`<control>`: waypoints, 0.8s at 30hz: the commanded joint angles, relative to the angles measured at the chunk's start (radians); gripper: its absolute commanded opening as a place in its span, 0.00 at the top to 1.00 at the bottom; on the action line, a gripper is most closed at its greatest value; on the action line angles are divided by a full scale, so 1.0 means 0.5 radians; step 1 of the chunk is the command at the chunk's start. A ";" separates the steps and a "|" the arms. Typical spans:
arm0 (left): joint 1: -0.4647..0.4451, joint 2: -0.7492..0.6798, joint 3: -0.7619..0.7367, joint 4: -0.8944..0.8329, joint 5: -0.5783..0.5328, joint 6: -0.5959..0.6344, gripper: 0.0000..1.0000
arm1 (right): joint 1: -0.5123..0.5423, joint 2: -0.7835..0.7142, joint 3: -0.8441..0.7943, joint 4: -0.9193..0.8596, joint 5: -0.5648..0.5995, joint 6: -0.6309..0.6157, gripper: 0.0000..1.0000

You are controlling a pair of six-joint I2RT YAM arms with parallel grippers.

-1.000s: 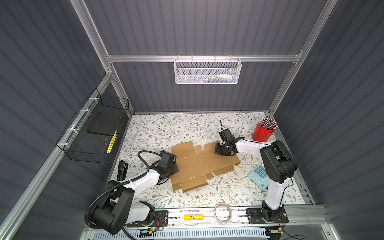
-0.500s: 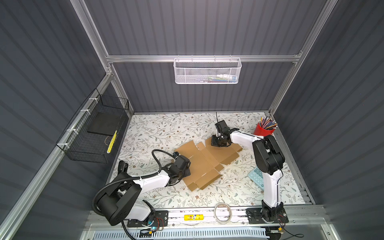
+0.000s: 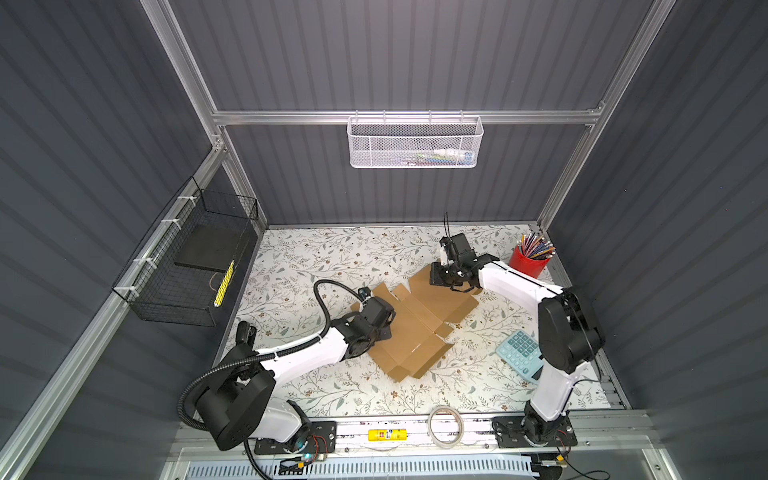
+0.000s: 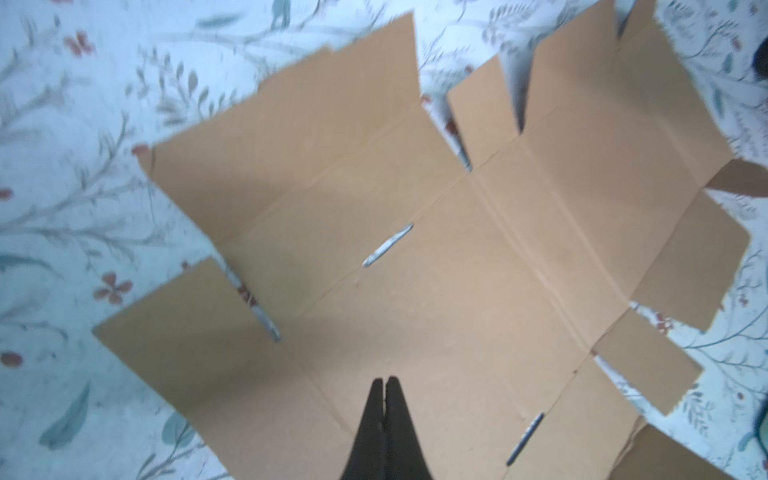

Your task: Fold the paper box

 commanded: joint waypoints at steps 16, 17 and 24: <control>0.452 0.611 0.292 0.108 0.160 0.538 1.00 | -0.036 -0.113 -0.442 0.036 0.108 0.182 0.99; 0.460 0.626 0.290 0.119 0.157 0.533 1.00 | -0.041 -0.095 -0.433 0.031 0.106 0.184 0.99; 0.522 0.676 0.189 0.167 0.135 0.459 1.00 | -0.087 0.058 -0.370 0.030 0.088 0.182 0.99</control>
